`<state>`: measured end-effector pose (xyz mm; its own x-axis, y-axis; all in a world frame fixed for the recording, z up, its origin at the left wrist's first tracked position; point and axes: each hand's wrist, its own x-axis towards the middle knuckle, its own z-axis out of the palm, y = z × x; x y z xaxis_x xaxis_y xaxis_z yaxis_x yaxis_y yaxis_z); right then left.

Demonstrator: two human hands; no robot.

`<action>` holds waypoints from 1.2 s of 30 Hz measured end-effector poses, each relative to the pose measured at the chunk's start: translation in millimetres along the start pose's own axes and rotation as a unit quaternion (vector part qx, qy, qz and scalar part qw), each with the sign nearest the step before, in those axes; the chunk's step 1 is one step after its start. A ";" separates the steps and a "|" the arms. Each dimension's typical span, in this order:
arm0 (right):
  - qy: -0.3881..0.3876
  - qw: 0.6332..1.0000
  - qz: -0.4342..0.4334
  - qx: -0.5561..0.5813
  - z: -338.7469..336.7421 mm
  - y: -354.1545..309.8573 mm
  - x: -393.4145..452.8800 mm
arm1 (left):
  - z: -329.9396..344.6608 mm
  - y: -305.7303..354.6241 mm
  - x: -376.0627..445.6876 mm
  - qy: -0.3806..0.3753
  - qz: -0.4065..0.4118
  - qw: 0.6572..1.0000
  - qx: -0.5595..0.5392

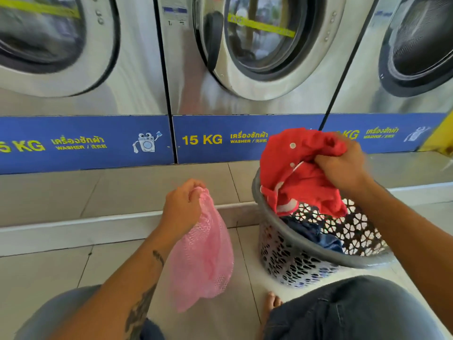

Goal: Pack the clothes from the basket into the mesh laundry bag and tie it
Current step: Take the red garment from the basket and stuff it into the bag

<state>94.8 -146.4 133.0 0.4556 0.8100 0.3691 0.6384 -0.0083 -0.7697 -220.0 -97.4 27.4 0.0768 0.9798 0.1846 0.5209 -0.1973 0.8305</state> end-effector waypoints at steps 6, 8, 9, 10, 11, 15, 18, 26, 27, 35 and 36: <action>-0.055 0.986 -0.047 0.151 37.7 -65.8 -45.9 | -30.7 -2.5 -10.3 0.051 -0.068 0.989 -0.120; -0.106 0.979 -0.035 0.172 65.9 -63.3 -66.6 | -35.5 -7.9 -13.3 0.061 -0.082 0.982 -0.158; -0.128 0.974 -0.023 0.183 80.0 -60.3 -77.4 | -36.8 -11.9 -14.4 0.068 -0.097 0.977 -0.175; -0.146 0.970 -0.011 0.193 92.6 -56.4 -87.1 | -38.5 -13.7 -16.5 0.073 -0.122 0.972 -0.185; -0.159 0.967 -0.001 0.200 103.1 -52.8 -96.2 | -39.6 -18.5 -17.1 0.076 -0.150 0.967 -0.191; -0.224 0.946 0.019 0.234 125.4 -37.9 -118.0 | -46.1 -34.2 -16.5 0.070 -0.193 0.954 -0.217; -0.282 0.917 0.037 0.280 132.1 -28.2 -126.8 | -40.4 -27.5 -17.4 0.036 -0.188 0.948 -0.256; -0.374 0.875 0.076 0.300 140.8 -15.8 -119.1 | -19.6 -21.5 -6.4 -0.028 -0.196 0.934 -0.298; -0.393 0.867 0.072 0.296 143.5 -17.0 -121.0 | -15.0 -23.1 -5.6 -0.018 -0.172 0.946 -0.275; -0.301 0.942 -0.005 0.148 173.0 -8.9 -127.7 | -6.5 -33.9 -2.4 0.023 -0.158 0.973 -0.169; -0.316 0.939 -0.011 0.134 175.3 -5.5 -129.3 | -9.8 -34.9 -1.0 0.031 -0.149 0.977 -0.148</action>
<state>-76.4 -148.3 -1.8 -0.0692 0.9953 0.0685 0.4264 0.0916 -0.8999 -246.6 -91.8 3.4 -0.0963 0.9932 -0.0648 0.2433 0.0866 0.9661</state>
